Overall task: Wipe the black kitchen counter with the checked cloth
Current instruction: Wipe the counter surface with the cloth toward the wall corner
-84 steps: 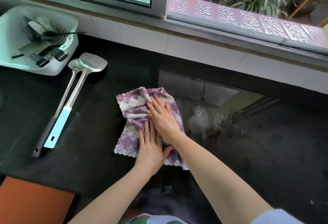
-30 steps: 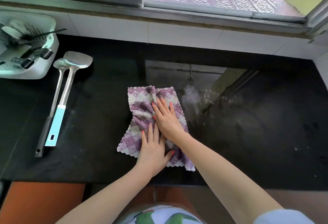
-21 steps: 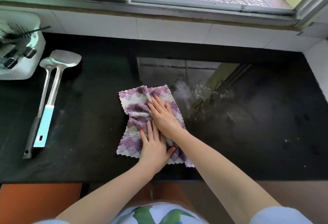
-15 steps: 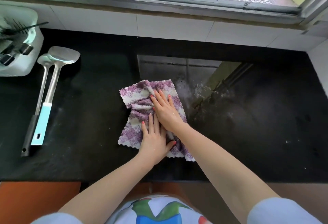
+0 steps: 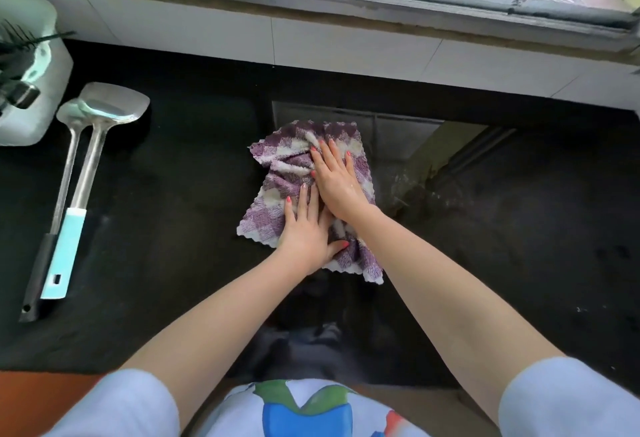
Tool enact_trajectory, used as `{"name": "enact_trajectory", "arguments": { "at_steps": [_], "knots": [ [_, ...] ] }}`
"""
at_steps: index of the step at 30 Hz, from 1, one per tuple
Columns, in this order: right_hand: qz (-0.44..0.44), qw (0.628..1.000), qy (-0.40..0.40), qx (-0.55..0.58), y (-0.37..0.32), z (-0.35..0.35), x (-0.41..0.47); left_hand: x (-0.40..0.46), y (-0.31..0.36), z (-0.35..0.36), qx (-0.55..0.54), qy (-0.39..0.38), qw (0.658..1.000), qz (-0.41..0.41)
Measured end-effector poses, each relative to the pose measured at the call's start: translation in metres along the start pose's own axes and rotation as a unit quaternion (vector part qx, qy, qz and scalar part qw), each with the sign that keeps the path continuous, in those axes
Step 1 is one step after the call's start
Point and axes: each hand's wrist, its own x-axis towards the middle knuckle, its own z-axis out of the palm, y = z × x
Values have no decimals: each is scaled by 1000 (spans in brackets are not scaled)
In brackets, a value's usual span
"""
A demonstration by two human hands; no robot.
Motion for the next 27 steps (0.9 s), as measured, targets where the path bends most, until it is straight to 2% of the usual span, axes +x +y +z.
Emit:
{"name": "enact_trajectory", "arguments": {
  "at_steps": [11,27],
  "knots": [
    [35,999,11,-21,28,-19,31,40,-3,-28,-4,-11,1000,22],
    [87,996,16,-3,18,-3,-14,1,0,3,-19,50,996,65]
  ]
}}
